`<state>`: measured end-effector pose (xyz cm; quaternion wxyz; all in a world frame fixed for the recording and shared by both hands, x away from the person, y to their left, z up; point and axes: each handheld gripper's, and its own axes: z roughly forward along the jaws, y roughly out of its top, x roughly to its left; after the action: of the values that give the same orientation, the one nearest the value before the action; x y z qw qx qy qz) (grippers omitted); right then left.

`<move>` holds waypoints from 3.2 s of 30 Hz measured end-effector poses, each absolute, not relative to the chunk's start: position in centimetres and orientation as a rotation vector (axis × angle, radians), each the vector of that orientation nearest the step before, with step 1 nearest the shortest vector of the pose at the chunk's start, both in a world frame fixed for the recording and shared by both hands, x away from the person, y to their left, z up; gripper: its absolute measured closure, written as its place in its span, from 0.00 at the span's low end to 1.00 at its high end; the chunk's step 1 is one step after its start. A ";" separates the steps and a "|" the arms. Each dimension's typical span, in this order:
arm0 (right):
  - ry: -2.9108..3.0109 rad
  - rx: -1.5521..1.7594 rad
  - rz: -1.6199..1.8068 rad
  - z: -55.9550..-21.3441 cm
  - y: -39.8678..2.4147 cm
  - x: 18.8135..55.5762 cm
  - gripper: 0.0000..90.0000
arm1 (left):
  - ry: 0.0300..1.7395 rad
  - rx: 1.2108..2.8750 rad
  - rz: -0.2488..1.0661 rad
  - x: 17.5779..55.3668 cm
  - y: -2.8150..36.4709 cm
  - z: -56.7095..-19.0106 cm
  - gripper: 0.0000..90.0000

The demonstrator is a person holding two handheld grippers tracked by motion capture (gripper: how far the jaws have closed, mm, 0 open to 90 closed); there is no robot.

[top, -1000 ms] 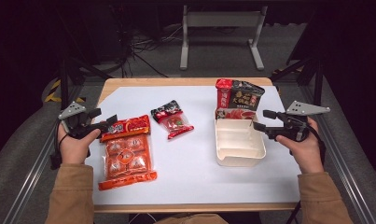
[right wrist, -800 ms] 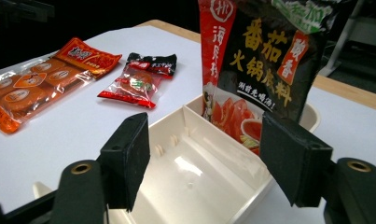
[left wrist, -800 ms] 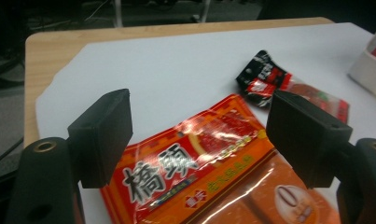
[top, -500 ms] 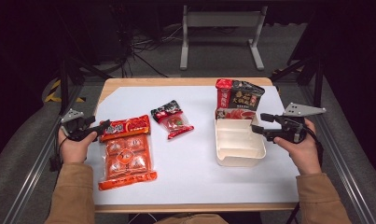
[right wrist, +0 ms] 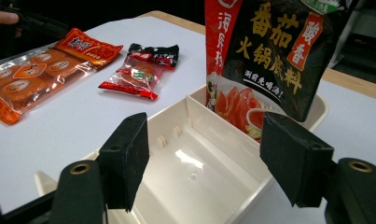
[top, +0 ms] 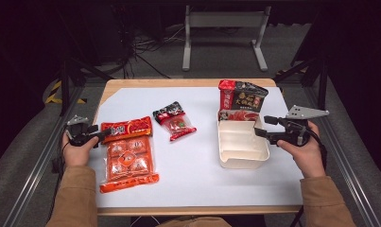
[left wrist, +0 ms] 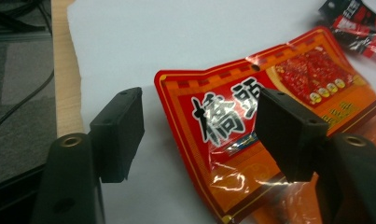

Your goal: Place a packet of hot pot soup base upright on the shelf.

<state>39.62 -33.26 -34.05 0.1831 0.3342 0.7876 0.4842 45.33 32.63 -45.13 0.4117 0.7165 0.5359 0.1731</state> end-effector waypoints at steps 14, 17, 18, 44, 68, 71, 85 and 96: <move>2.238 0.942 1.350 -34.5 -33.1 39.8 0.36 | 1.381 1.795 0.345 45.8 32.8 -45.8 0.33; 2.237 0.941 1.350 -34.5 -33.1 39.8 0.36 | 1.354 1.817 0.320 45.8 32.4 -45.8 0.36; 2.238 0.941 1.350 -34.5 -33.1 39.8 0.36 | 1.347 1.818 0.309 45.8 32.3 -45.8 0.38; 2.250 0.887 1.371 -34.5 -32.7 39.7 0.36 | 1.147 1.818 0.210 45.1 31.5 -45.5 0.74; 2.287 0.774 1.375 -34.4 -31.9 39.5 0.51 | 1.213 1.883 0.316 45.1 30.5 -45.4 1.00; 2.281 0.757 1.396 -34.3 -31.7 39.5 0.53 | 1.212 1.870 0.323 44.8 30.6 -44.9 1.00; 2.267 0.714 1.494 -33.7 -30.9 39.5 0.62 | 1.168 1.793 0.388 42.6 31.0 -41.4 1.00; 2.273 0.706 1.508 -33.2 -30.4 39.1 0.66 | 1.103 1.741 0.412 40.6 30.9 -37.9 1.00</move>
<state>39.12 -30.36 -33.18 0.1612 0.2472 0.7963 0.5280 40.56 30.88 -37.90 0.4969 0.7189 0.4553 0.1703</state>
